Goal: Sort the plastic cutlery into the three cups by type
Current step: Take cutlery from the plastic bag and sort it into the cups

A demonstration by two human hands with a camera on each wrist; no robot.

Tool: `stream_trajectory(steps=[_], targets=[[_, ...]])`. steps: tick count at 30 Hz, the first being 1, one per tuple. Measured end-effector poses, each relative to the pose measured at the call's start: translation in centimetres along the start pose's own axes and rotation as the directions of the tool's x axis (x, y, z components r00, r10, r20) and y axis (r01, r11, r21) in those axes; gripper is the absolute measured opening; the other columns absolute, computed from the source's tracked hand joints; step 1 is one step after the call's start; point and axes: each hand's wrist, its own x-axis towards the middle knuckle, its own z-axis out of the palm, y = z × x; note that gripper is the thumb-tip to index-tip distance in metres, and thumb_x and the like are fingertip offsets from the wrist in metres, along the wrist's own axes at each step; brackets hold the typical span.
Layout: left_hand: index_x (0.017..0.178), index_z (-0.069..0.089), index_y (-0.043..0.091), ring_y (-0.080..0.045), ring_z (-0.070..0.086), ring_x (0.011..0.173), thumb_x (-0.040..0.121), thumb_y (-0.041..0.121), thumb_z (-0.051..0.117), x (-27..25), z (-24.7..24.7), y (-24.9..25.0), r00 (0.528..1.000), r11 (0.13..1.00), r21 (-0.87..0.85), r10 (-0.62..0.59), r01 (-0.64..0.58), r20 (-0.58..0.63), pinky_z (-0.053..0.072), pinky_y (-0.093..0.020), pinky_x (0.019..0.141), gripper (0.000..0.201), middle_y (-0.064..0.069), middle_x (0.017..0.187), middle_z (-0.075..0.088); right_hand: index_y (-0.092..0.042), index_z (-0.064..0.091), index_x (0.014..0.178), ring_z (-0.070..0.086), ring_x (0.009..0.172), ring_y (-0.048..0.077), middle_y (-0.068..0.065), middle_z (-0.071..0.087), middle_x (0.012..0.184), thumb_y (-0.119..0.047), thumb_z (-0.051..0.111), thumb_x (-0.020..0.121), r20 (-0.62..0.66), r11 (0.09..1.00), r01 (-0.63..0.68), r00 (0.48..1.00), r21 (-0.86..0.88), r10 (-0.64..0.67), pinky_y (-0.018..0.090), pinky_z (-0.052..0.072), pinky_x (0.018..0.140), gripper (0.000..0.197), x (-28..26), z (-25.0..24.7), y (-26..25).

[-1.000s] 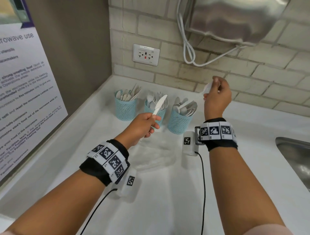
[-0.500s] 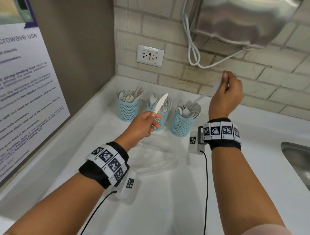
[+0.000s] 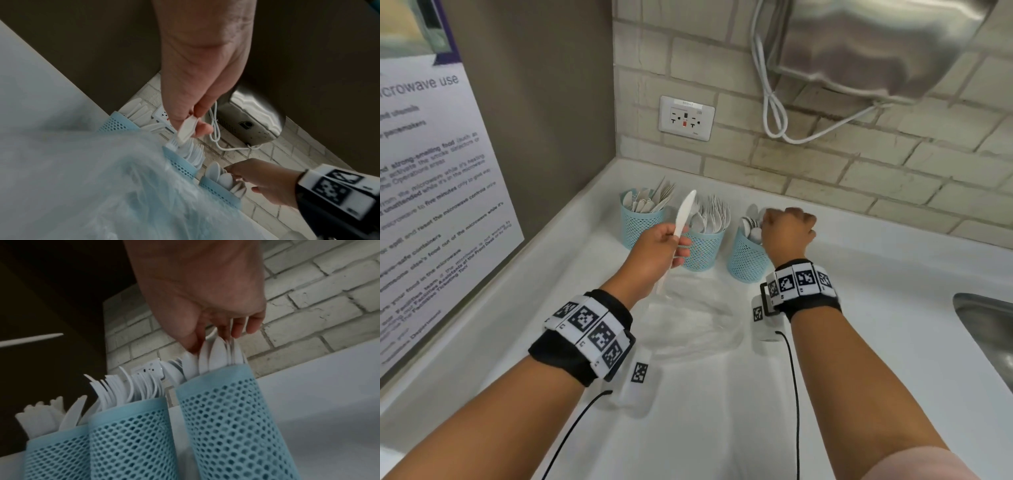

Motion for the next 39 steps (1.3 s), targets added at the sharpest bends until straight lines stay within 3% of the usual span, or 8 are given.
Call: stream_trajectory(steps=[3,9,20,23,26,29,34,39], targets=[[0.115,0.059,0.004,-0.007,0.057,0.07,0.097,0.001,0.039,0.3,-0.7,0.4,1.0,0.999,-0.038,0.009,-0.01,-0.021,0.049,-0.011,0.057,0.027,0.001,0.083,0.06,-0.018,0.058,0.126,0.05,0.109,0.026,0.008,0.056,0.124,-0.034,0.048,0.095,-0.17,0.943,0.199,0.973,0.268,-0.157,0.037,0.041,0.091,0.036,-0.9,-1.4,-2.7],[0.11,0.06,0.009,-0.008,0.055,0.069,0.099,0.008,0.041,0.6,-0.6,0.9,0.996,0.998,0.019,0.062,-0.063,0.056,0.045,-0.017,0.061,0.022,0.002,0.082,0.06,-0.015,0.048,0.131,0.06,0.06,0.001,0.011,0.069,0.091,-0.027,0.055,0.094,0.214,0.62,0.185,0.832,0.763,-0.511,0.016,0.049,0.067,0.04,-3.4,-2.2,-9.1],[0.08,0.058,0.014,-0.012,0.046,0.056,0.099,0.014,0.04,4.9,-5.0,1.0,0.982,0.996,-0.089,-0.04,0.024,-0.186,0.039,-0.018,0.05,0.026,-0.004,0.069,0.054,-0.012,0.044,0.105,0.056,0.048,0.009,0.018,0.063,0.093,-0.008,0.038,0.099,0.111,0.504,-0.003,0.976,0.864,-0.186,0.02,0.046,0.045,0.009,0.0,-2.2,-13.2],[0.089,0.057,0.01,-0.018,0.052,0.077,0.089,0.003,0.054,7.3,-5.9,-0.2,0.938,0.998,0.037,-0.026,0.042,-0.346,0.043,-0.027,0.066,0.008,-0.006,0.084,0.054,-0.011,0.046,0.104,0.058,0.064,0.02,0.016,0.062,0.097,-0.006,0.033,0.099,-0.094,0.557,0.157,0.986,0.816,-0.139,0.029,0.05,0.057,0.015,1.1,-1.9,-14.0],[0.139,0.032,0.012,-0.025,0.044,0.125,0.072,0.008,0.077,9.5,-6.8,-2.6,0.933,0.954,0.228,-0.106,0.193,-0.344,0.041,-0.037,0.103,0.081,-0.01,0.136,0.039,-0.004,0.051,0.112,0.059,0.071,0.023,0.006,0.059,0.083,-0.012,0.032,0.101,-0.227,0.62,0.293,0.956,0.728,-0.185,0.029,0.046,0.063,0.024,1.1,-0.8,-14.7],[0.148,0.014,0.015,-0.028,0.03,0.137,0.06,0.016,0.088,11.1,-7.0,-4.4,0.949,0.912,0.355,-0.097,0.204,-0.299,0.031,-0.042,0.112,0.115,-0.01,0.149,0.027,-0.004,0.055,0.11,0.06,0.076,0.027,0.007,0.061,0.084,-0.017,0.031,0.102,-0.263,0.663,0.356,0.934,0.659,-0.241,0.029,0.041,0.063,0.028,1.0,0.7,-14.9],[0.148,-0.001,0.023,-0.019,0.04,0.13,0.048,0.017,0.092,13.5,-7.0,-6.5,0.98,0.961,0.264,-0.036,0.088,-0.195,0.034,-0.04,0.111,0.137,-0.001,0.14,0.038,-0.012,0.059,0.115,0.051,0.097,0.035,0.021,0.059,0.097,-0.007,0.038,0.095,-0.032,0.849,0.429,0.897,0.309,-0.442,0.034,0.035,0.074,0.03,1.6,4.0,-15.7],[0.132,0.03,0.018,-0.02,0.057,0.112,0.05,0.017,0.092,14.8,-7.2,-7.0,0.98,0.97,0.242,0.032,0.018,-0.197,0.046,-0.043,0.1,0.103,0.0,0.121,0.057,-0.023,0.058,0.118,0.044,0.113,0.031,0.008,0.063,0.109,-0.006,0.044,0.089,0.253,0.853,0.521,0.822,0.026,-0.51,0.036,0.032,0.086,0.036,0.7,6.2,-16.4]])
